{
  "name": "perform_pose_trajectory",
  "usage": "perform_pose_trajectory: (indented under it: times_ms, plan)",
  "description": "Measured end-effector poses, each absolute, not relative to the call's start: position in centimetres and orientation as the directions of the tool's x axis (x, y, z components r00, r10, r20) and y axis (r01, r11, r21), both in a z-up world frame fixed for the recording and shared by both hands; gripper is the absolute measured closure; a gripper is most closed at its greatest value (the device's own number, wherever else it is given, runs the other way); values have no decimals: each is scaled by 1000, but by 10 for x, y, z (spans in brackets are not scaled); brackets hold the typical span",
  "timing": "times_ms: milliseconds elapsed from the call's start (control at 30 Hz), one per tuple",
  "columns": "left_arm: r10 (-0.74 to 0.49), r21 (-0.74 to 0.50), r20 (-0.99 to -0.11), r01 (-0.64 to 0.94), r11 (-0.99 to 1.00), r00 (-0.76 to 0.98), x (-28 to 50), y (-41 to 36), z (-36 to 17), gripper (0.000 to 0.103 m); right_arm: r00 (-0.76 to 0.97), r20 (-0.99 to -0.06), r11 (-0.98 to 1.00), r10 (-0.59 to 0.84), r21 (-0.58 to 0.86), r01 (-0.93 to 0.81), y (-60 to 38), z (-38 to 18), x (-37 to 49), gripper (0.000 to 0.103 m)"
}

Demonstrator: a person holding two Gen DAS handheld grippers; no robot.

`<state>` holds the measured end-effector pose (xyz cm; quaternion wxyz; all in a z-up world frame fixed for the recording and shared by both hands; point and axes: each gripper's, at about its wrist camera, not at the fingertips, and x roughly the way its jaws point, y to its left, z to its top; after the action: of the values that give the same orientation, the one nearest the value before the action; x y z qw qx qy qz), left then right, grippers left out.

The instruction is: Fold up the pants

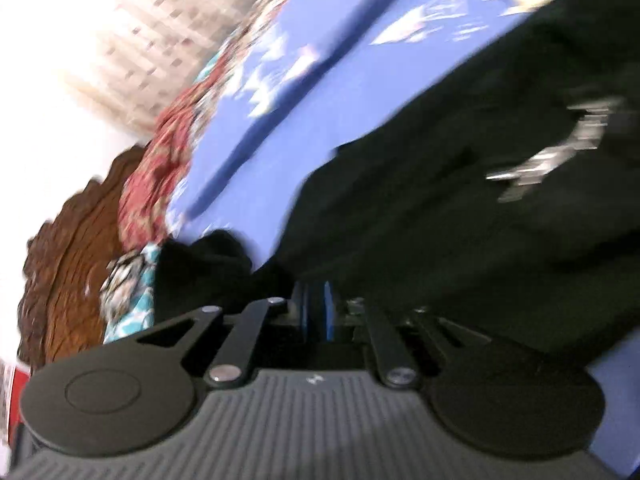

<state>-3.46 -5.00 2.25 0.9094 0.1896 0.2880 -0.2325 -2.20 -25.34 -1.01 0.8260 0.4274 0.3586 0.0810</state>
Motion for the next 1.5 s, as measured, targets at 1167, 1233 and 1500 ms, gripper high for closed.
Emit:
perform_pose_trajectory:
  times_ms: [1167,1233,1500]
  plan:
    - [-400,-165,-587,380,910,704,-31,14,57,36,836,-520,887,173,452,97,-231,24,-45,59]
    - [-411,-165,-588,394,904,697,-31,12,58,44,858,-466,886,214,463,30,-230,33,-50,59]
    - [-411,-214,-661,368,905,628,-15,12,34,64,762,-557,843,332,537,25,-222,-9,-31,64]
